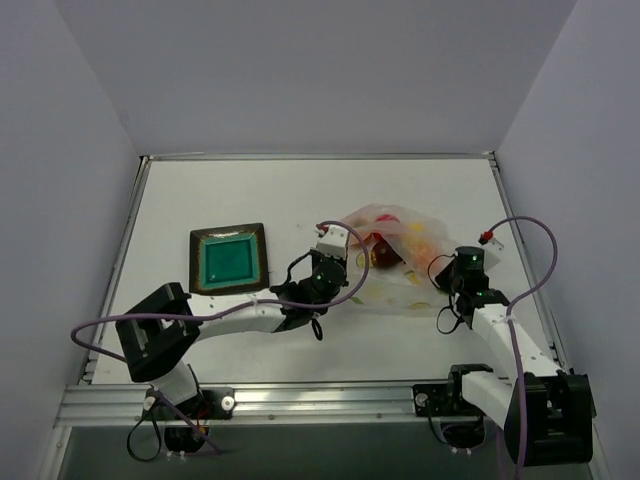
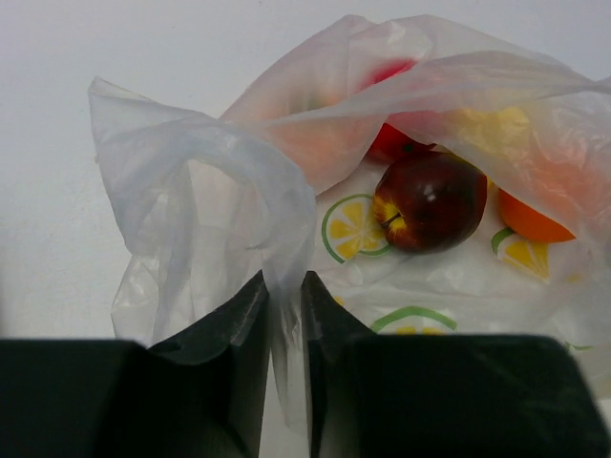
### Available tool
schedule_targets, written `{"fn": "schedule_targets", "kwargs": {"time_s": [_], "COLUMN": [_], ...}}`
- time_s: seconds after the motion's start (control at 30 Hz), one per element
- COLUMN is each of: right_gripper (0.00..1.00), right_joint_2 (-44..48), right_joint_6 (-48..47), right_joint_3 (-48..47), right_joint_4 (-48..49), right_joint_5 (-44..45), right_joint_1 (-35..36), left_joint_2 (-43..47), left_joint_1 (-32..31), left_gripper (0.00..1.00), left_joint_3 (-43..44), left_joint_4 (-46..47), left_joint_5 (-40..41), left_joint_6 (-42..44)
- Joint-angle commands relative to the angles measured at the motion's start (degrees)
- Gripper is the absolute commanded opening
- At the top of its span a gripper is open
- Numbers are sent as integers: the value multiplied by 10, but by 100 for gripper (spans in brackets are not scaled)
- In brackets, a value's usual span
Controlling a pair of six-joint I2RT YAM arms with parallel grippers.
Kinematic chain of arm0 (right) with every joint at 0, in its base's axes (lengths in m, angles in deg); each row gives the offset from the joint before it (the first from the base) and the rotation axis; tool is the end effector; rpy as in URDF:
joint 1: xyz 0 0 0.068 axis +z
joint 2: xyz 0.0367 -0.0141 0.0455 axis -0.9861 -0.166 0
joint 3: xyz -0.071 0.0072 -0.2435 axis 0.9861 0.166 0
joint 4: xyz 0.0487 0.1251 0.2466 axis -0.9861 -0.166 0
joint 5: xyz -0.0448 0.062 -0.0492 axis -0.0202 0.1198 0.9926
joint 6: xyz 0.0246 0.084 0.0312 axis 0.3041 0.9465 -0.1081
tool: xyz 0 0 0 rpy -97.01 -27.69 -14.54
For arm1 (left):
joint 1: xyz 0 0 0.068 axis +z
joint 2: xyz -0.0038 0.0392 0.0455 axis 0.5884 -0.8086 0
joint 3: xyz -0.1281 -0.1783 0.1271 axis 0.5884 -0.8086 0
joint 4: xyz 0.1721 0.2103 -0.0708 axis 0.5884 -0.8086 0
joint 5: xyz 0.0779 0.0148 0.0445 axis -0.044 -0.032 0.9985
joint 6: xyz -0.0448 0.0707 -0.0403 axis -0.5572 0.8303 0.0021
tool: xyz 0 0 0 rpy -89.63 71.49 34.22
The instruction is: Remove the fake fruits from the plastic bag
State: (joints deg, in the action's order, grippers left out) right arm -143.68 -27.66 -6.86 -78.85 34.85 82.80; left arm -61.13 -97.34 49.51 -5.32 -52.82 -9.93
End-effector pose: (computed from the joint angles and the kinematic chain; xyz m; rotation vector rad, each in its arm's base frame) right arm 0.2817 0.0004 0.1446 0.7089 1.9550 0.2908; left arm 0.2401 -0.3385 0.2011 0.1288 1.7949 -0.5384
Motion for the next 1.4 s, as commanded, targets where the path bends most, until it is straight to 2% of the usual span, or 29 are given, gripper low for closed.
{"fn": "schedule_targets", "kwargs": {"time_s": [0.0,0.07,0.1,0.2,0.3,0.37,0.47,0.57,0.63,0.77,0.83,0.97,1.23,1.37], "right_gripper": [4,5,7,14,16,16,16,17,17,17,17,17,16,16], "right_joint_2": [16,76,96,154,162,164,160,163,172,207,210,205,209,206], "right_joint_6": [7,0,-5,-25,-37,-36,-34,-38,-37,-34,-32,-27,-34,-34], "right_joint_3": [-1,-5,-9,-37,-59,-60,-54,-54,-55,-54,-51,-37,-46,-43], "right_joint_4": [59,36,26,-20,-55,-55,-55,-55,-74,-88,-91,-89,-89,-89], "right_joint_5": [-24,-6,1,3,2,8,21,7,2,3,-2,-10,-3,-8], "right_joint_1": [12,30,35,50,77,103,117,118,119,119,119,119,119,120], "left_joint_2": [34,72,85,128,172,189,165,131,104,40,6,-55,-185,-219], "left_joint_1": [-16,-33,-48,-75,-113,-162,-198,-212,-207,-168,-124,-69,-1,22], "left_gripper": [18,32,52,76,77,72,68,65,60,45,42,40,79,93], "left_joint_3": [18,15,19,42,68,87,159,213,227,246,245,273,352,364], "left_joint_4": [-13,-41,-58,-146,-230,-285,-355,-362,-328,-274,-240,-225,-239,-233], "left_joint_5": [-8,9,14,23,64,98,76,57,24,-36,-87,-121,-175,-213], "left_joint_6": [23,53,60,68,75,87,82,83,86,63,28,28,39,51]}}
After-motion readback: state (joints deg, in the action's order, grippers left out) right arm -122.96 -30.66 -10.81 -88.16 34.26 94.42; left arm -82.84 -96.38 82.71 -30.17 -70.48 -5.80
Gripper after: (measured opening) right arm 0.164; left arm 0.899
